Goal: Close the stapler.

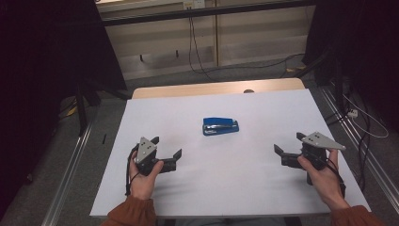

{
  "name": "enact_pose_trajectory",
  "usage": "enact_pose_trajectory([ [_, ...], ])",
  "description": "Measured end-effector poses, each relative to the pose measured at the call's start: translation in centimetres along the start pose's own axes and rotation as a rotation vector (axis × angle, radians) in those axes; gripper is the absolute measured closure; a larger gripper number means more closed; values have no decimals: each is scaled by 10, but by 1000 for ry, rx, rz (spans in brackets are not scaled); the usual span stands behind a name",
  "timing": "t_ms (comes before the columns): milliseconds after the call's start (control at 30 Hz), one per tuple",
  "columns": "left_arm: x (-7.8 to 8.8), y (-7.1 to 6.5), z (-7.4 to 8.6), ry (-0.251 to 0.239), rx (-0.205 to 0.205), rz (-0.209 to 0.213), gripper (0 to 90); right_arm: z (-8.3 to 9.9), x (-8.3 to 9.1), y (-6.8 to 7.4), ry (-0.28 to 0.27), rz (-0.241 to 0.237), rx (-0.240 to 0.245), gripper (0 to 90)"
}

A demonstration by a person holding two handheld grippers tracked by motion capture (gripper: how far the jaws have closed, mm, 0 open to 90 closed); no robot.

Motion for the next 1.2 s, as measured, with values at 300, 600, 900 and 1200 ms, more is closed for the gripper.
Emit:
enact_pose_trajectory([
  [300, 13, 4, 7, -2, 31, -18, 30, 6, 14, 4, -2, 15, 16, 45],
  [600, 30, 9, 17, 37, 2, -38, 30, 15, 27, 5, -8, 34, -7, 42],
  [900, 34, 11, 17, 3, 11, -63, 31, 21, 25, 7, -10, 35, -17, 35],
  [1200, 32, 12, 17, 9, 16, -45, 30, 18, 24, 6, -25, 36, -13, 28],
])
Point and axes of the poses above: each handheld gripper's, and its own axes: x roughly backward along the jaws, z roughly out of its underside, y roughly to its left, the point moved 6 cm from there along -x, roughly forward along the jaws, and after that the axes turned 14 degrees about x, right-handed, at the moved point
